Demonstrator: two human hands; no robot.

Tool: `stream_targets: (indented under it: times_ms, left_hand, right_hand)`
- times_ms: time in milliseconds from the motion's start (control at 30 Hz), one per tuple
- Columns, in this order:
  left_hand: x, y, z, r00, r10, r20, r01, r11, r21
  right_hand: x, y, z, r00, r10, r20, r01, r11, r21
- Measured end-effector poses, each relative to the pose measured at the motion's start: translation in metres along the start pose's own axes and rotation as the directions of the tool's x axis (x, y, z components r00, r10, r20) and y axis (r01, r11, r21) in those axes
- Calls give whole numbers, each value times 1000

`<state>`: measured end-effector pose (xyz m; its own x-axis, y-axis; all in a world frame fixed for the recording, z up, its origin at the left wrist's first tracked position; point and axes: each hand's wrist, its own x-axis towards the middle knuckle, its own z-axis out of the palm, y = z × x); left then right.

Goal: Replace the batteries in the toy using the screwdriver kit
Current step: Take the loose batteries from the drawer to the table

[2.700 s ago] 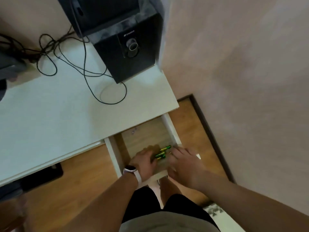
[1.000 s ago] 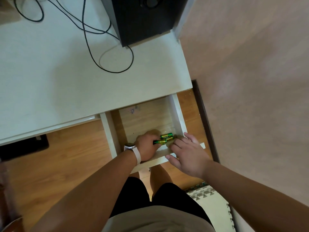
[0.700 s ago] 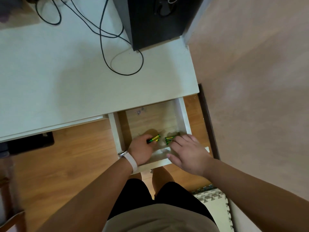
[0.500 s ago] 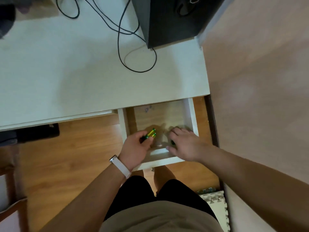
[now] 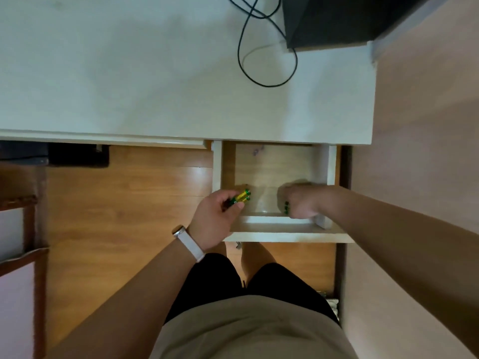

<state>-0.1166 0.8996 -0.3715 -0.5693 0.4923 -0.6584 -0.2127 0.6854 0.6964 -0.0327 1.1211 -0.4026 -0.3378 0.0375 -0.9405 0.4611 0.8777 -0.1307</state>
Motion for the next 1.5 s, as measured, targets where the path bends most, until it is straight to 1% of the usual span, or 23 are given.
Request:
stream_targets:
  times_ms: [100,167,200,267,333,500,567,633,700,767,900,1033,1200,1333,1500]
  left_hand:
    - [0,-1,2,999,18,-30,-16,999,36]
    - [0,-2,4,999,21,-38,-19,998,53]
    - [0,-2,4,999,21,-41,-19,998,58]
    - [2,-3,6,999,17,-41,-14,997,70]
    - [2,-3,8,999,12,-43,-9,997,72]
    - [-1,3,8,999,-18,-49,21,998,64]
    - [-6,11,7,998,-45,-51,46,999,21]
    - [-13,20,7,997,-51,-50,50,999,-4]
    - [-23,30,6,998,-36,-42,37,999,22]
    - [-34,40,5,999,-23,-39,24,999,23]
    - [-51,59,4,999,3,-35,-2,1000,19]
    - [-58,77,1,1000,-14,-14,13,999,-44]
    - [-55,96,-2,999,-35,19,36,996,-78]
    - [-43,105,-13,995,-4,101,5,1000,-16]
    - [-29,108,-40,963,73,259,-63,997,-47]
  right_hand:
    - [-6,0,-8,995,-26,100,30,999,-41]
    - [-11,-4,-9,985,-2,172,12,998,-59]
    - [-12,-5,-6,981,2,196,15,996,-83]
    - [-8,-1,0,978,-45,205,72,989,-126]
    - [-6,3,2,982,-87,167,106,988,-109]
    - [-21,5,-1,993,-117,15,117,993,0]
    - [-25,6,3,993,-115,-39,118,989,85]
    - [-32,8,8,987,-117,-106,138,966,218]
    - [-43,10,11,975,-132,-177,192,901,390]
    - [-58,11,13,956,-138,-257,259,808,529]
    - [-88,11,18,921,-101,-375,339,680,650]
    - [-113,7,27,884,-5,-468,392,554,735]
    - [-140,-4,27,864,119,-490,397,437,807]
    - [-158,-20,29,844,234,-482,404,315,859]
    - [-174,-58,34,774,445,-451,387,232,893]
